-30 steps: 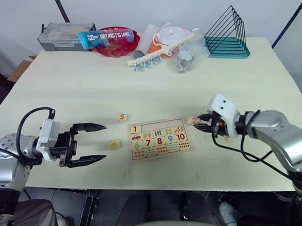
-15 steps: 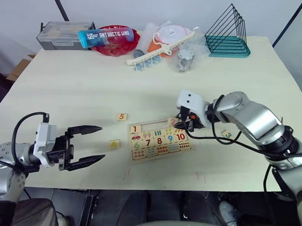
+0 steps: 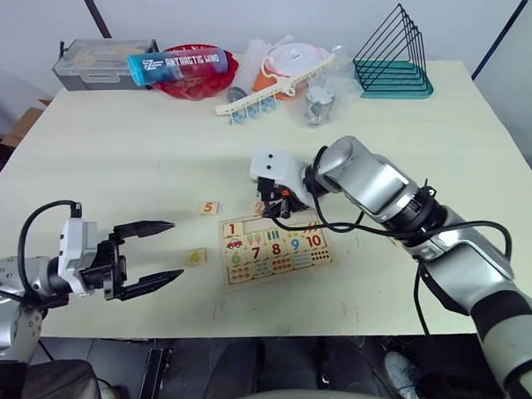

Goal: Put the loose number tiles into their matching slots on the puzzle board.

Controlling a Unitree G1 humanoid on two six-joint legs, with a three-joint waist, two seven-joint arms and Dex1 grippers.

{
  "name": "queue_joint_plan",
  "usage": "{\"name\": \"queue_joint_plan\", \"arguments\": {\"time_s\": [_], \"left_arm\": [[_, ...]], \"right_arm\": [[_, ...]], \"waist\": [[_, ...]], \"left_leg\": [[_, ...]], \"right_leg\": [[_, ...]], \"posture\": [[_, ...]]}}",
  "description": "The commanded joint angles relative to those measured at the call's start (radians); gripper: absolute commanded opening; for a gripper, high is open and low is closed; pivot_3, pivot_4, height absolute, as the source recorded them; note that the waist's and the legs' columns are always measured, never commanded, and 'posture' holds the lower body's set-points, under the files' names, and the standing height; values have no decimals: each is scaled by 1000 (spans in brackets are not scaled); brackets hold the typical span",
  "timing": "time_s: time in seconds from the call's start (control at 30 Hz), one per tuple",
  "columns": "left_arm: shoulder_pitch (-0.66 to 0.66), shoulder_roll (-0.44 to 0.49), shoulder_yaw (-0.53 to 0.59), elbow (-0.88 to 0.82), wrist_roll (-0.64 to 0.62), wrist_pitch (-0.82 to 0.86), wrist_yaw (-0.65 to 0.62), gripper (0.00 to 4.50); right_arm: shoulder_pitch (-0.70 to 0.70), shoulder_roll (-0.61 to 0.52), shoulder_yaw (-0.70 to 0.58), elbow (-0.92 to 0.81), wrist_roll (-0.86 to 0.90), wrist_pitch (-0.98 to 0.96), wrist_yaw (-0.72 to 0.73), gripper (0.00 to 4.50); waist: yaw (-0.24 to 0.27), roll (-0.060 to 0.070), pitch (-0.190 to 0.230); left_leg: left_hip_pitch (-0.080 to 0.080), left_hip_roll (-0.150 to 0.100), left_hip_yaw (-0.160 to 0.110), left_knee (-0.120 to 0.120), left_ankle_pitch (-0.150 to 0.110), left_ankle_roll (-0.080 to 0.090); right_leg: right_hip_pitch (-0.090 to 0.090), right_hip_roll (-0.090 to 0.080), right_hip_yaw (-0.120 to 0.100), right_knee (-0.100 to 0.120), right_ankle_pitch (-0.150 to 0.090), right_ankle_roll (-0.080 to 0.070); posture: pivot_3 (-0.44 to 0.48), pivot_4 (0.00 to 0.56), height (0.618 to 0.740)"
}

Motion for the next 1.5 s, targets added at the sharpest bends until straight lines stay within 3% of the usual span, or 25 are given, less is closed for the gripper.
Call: {"name": "queue_joint_plan", "arguments": {"time_s": [0.03,0.43,1.5], "left_arm": [[13,1,46,-35,-3,5,12,4500],[55,-7,73,-76,-8,31,42,4500],[37,-24,72,-65,-11,35,38,4500]], "right_arm": [[-34,32,13,27,-31,-31,33,849],[-39,131,51,164,-139,-124,79,849],[3,164,31,205,-227,-138,114,849]], "waist": [[-1,0,0],[-1,1,1],[-2,4,2]], "left_leg": [[0,0,0,0,0,0],[0,0,-1,0,0,-1],[0,0,0,-1,1,-2]], "right_leg": [[0,0,0,0,0,0],[0,0,-1,0,0,-1],[-1,0,-1,0,1,-1]], "posture": [[0,150,740],[0,150,740],[0,150,740]]}}
